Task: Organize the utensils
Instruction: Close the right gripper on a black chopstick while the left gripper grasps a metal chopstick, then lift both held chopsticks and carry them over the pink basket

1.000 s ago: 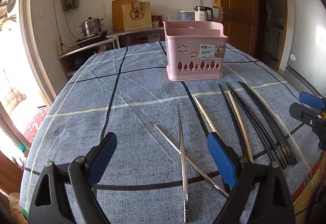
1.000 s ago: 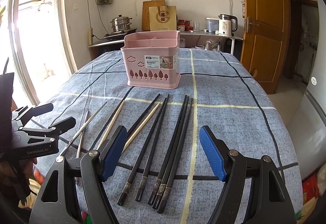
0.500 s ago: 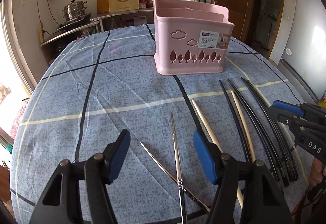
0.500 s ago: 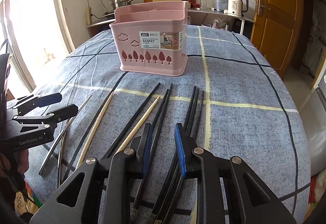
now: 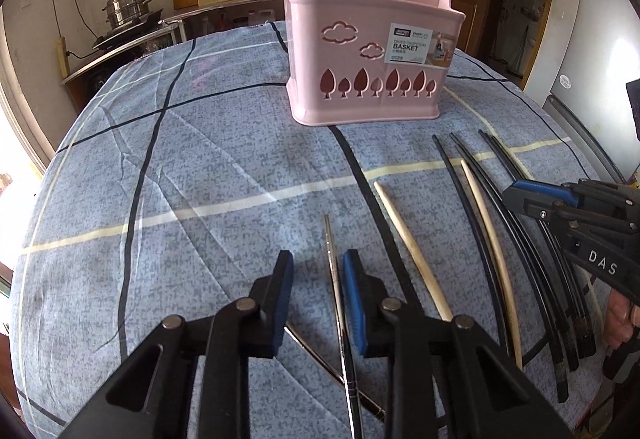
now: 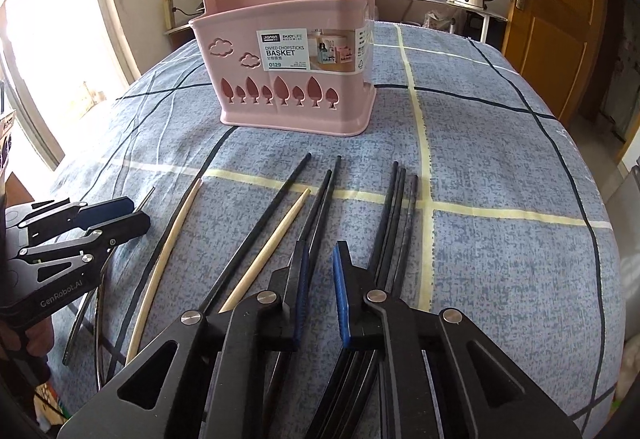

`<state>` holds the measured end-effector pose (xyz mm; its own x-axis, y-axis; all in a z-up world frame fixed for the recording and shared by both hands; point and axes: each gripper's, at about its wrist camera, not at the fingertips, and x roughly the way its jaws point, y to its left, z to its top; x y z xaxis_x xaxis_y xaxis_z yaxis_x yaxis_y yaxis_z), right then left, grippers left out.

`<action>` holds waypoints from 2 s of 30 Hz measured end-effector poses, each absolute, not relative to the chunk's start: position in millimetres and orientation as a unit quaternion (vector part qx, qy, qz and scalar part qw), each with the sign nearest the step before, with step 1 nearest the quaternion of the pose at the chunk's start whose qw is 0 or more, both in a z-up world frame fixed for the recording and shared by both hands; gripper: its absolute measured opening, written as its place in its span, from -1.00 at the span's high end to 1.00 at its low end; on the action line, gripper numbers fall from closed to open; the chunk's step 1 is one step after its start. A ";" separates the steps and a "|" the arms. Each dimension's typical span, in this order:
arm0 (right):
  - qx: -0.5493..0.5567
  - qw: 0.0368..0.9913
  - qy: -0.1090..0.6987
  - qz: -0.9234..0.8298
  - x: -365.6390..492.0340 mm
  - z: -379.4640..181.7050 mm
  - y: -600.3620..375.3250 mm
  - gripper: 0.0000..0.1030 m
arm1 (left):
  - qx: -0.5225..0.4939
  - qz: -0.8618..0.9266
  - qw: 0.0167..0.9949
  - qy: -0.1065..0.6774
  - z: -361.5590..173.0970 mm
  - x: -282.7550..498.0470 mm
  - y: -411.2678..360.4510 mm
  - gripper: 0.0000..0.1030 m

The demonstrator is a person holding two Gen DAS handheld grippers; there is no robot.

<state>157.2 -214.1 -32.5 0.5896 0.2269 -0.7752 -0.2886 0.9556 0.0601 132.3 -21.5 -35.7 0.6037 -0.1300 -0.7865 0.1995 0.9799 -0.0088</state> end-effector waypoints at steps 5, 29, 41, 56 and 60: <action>-0.051 0.884 0.441 0.145 165.8 -32.9 -207.4 0.75 | 0.043 -0.088 0.893 0.439 -35.9 137.0 -21.9 0.54; -0.010 0.887 0.428 0.175 176.7 -2.2 -217.6 0.87 | -0.004 -0.137 0.895 0.424 -1.9 130.2 -9.9 0.91; 0.008 0.917 0.344 0.200 146.8 65.2 -223.3 0.89 | -0.006 -0.156 0.919 0.361 71.3 108.6 -4.4 0.91; 0.011 0.941 0.268 0.208 123.5 119.4 -228.7 0.90 | -0.007 -0.165 0.932 0.323 119.4 109.5 -0.8 0.91; 0.014 0.940 0.269 0.210 127.3 120.3 -229.4 0.90 | -0.013 -0.168 0.928 0.332 116.8 118.0 -0.9 0.91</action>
